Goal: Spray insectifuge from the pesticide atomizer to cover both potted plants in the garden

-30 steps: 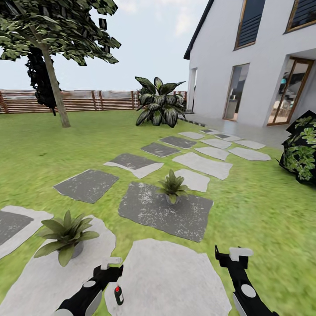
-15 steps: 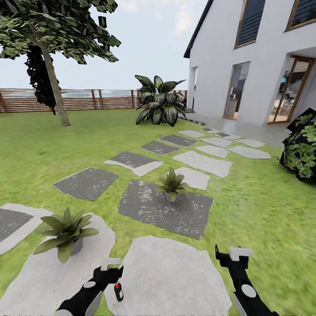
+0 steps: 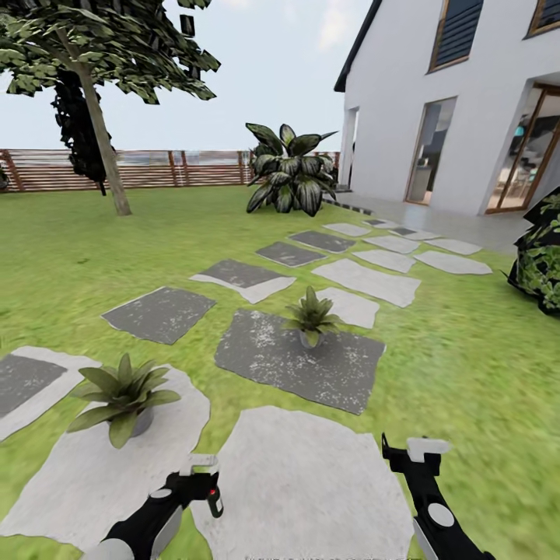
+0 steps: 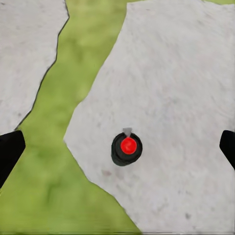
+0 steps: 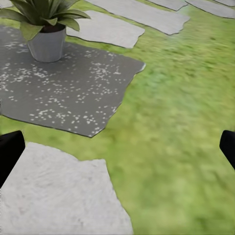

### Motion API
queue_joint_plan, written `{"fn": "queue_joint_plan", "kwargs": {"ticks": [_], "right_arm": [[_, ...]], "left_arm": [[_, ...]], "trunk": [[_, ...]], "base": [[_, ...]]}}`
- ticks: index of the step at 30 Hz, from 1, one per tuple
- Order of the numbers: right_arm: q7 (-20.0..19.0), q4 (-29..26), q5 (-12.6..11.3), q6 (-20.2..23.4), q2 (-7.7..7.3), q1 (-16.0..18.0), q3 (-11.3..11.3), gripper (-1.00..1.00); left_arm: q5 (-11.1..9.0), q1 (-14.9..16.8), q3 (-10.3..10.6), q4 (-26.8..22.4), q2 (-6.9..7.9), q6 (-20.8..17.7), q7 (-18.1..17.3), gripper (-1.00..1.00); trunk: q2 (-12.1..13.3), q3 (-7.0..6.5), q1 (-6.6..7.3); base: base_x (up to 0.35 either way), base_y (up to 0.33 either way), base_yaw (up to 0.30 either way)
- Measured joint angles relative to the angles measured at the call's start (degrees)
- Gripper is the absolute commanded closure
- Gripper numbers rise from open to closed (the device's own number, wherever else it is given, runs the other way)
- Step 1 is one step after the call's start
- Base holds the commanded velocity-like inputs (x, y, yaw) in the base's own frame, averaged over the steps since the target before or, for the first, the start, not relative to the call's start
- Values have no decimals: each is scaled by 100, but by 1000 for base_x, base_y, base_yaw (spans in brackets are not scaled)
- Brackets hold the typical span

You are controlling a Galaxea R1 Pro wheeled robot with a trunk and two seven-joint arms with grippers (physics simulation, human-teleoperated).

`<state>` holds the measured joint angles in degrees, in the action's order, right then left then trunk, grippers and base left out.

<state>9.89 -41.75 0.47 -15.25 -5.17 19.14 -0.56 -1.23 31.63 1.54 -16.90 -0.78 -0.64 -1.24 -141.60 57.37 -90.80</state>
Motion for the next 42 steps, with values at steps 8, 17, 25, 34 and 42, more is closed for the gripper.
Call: {"fn": "queue_joint_plan", "kwargs": {"ticks": [8, 17, 25, 34, 42], "right_arm": [[9, -4, 0, 7, 0, 0, 8, -100], [21, -2, -37, -5, 5, -1, 42, -100], [22, 6, -32, -6, 8, -1, 43, -100], [28, 6, -11, -21, 11, -1, 29, -100], [29, 6, -8, -25, 17, 0, 10, -100]], "left_arm": [[4, 338, 10, -15, -26, -359, -2, -100], [4, 343, 21, -7, -16, -315, -3, -100], [6, 324, 22, -10, -5, -303, -2, -100], [12, 300, 15, -18, 28, -253, -2, -100], [19, 291, 14, 21, 42, -86, -2, -100]], "trunk": [[-167, 233, -99], [-179, 515, -122], [-190, 761, -143], [-202, 1031, -166], [-213, 1269, -187]], "base": [[0, 0, 103], [0, 0, 9], [0, 0, -153], [0, 0, -185], [0, 0, -186]]}}
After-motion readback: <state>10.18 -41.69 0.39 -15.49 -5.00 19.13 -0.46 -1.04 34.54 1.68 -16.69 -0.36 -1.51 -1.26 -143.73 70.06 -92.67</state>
